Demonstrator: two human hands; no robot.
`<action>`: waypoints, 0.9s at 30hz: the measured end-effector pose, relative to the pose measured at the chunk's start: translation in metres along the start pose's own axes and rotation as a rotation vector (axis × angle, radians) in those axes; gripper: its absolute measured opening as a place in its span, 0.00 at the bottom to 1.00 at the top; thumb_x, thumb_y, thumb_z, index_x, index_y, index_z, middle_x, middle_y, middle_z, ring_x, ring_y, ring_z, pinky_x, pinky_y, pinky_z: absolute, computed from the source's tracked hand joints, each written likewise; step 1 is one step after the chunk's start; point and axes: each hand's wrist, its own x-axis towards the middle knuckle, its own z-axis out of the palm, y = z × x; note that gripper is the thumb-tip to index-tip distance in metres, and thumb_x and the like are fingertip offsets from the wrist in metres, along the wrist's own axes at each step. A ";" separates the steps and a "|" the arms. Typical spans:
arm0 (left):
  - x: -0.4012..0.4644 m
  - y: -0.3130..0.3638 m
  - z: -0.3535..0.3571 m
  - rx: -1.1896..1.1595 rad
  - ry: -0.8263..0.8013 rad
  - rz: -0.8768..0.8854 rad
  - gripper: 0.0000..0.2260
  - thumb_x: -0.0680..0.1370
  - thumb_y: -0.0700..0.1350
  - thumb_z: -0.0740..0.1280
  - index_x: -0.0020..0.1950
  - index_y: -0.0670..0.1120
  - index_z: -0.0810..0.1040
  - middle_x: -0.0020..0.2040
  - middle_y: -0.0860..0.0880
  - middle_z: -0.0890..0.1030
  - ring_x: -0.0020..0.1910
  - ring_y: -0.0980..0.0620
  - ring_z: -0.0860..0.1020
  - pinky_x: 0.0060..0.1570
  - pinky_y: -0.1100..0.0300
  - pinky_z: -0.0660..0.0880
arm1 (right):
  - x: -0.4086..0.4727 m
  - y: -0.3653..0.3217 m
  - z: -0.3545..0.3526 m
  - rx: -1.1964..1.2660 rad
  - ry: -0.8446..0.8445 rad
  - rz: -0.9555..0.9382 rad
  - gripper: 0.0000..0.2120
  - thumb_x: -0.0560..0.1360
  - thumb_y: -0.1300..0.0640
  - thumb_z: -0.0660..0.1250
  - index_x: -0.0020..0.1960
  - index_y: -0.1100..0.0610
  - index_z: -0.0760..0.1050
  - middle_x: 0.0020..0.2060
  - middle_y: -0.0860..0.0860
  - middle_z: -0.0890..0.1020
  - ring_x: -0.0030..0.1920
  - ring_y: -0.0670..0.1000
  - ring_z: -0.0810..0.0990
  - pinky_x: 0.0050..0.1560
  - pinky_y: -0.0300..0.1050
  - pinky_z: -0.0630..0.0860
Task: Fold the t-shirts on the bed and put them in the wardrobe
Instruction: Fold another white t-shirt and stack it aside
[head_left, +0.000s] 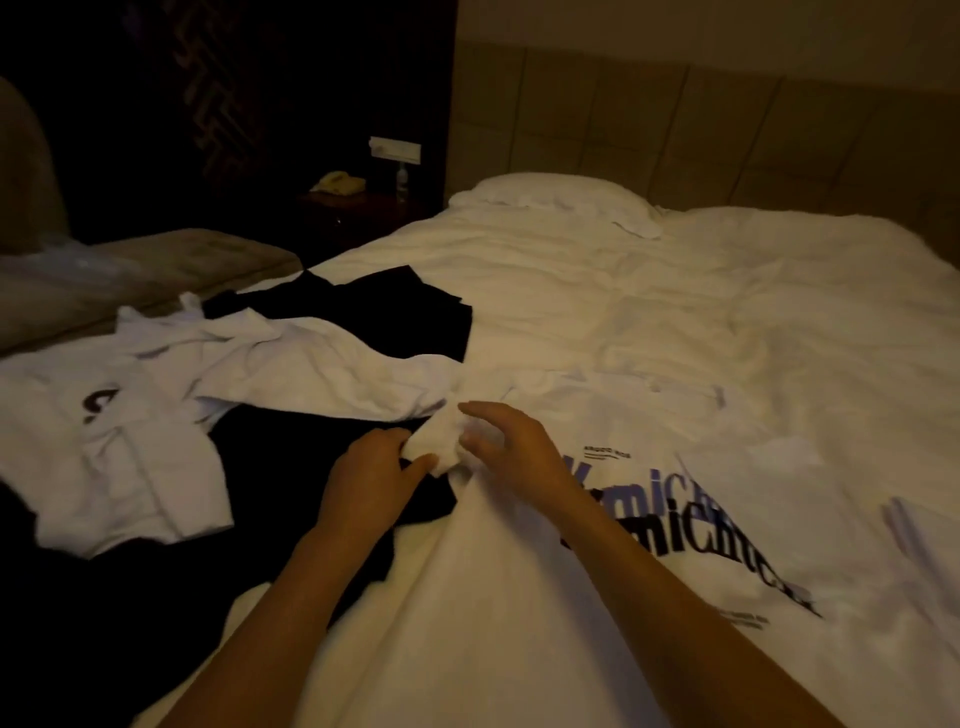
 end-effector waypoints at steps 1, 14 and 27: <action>0.004 -0.002 0.000 -0.009 0.001 -0.003 0.11 0.77 0.55 0.69 0.52 0.48 0.81 0.47 0.50 0.82 0.45 0.50 0.80 0.42 0.55 0.76 | 0.009 0.003 0.004 -0.023 -0.022 -0.034 0.18 0.77 0.58 0.70 0.67 0.57 0.76 0.66 0.55 0.77 0.67 0.51 0.72 0.70 0.42 0.64; 0.031 0.009 -0.012 -0.800 0.050 -0.172 0.13 0.79 0.54 0.66 0.58 0.48 0.80 0.52 0.54 0.81 0.51 0.57 0.78 0.55 0.59 0.75 | 0.079 -0.007 -0.011 0.074 -0.051 -0.162 0.08 0.80 0.55 0.65 0.42 0.48 0.72 0.40 0.46 0.76 0.42 0.45 0.73 0.46 0.45 0.69; 0.047 0.013 0.011 -1.143 -0.035 -0.309 0.08 0.78 0.43 0.69 0.48 0.37 0.82 0.50 0.37 0.83 0.52 0.38 0.81 0.53 0.43 0.80 | 0.140 -0.008 -0.028 0.422 -0.102 -0.022 0.09 0.75 0.50 0.69 0.40 0.54 0.79 0.37 0.50 0.78 0.40 0.50 0.76 0.45 0.45 0.71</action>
